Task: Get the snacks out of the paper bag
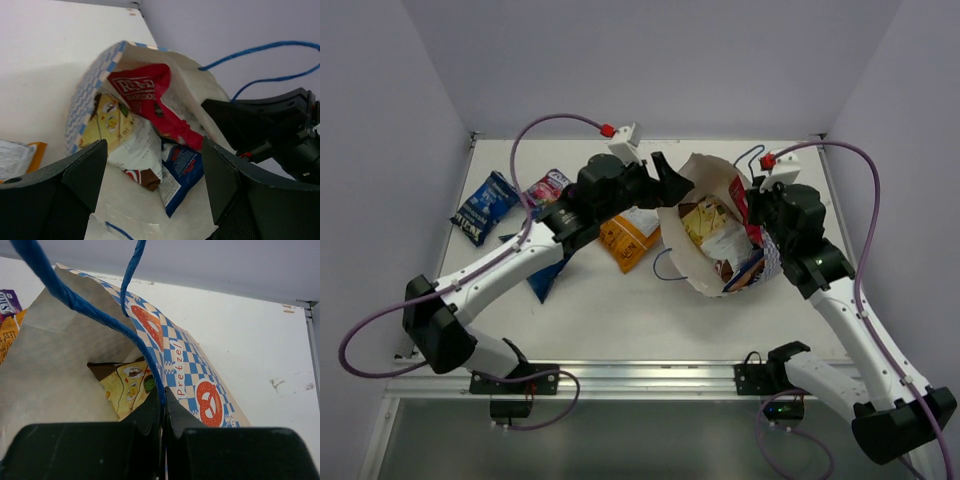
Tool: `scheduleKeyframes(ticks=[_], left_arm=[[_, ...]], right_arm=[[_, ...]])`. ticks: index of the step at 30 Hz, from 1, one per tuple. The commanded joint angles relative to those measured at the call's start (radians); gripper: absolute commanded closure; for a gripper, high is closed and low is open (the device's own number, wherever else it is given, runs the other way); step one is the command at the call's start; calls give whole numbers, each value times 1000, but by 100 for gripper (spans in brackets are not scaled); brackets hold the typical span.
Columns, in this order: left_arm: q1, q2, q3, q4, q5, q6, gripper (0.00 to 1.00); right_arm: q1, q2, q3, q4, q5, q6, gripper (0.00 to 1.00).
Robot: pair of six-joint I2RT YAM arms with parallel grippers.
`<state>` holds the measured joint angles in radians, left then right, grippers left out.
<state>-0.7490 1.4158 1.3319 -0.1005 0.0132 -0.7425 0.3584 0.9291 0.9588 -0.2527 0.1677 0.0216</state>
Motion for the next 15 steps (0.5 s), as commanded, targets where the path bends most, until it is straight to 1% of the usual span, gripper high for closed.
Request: scheduleKeyframes(ticks=[1,3,7,9,15], left_arm=[[-76,92,16,134,-1,-75,20],[-110,171,38,165,7,-90,20],[-188,308,130,189,-7,-98,20],[-200,383,177,212,-65,-109,20],[-222,541,279,294,-148,-158,20]], right_arm=[[-4,17,52,-26,30,1,100],[-4,22,63,-34,36,1,100],[-4,22,86,-62,35,6,100],[-4,13,90,-66,32,11,100],[-4,-3,92,-69,13,24,100]])
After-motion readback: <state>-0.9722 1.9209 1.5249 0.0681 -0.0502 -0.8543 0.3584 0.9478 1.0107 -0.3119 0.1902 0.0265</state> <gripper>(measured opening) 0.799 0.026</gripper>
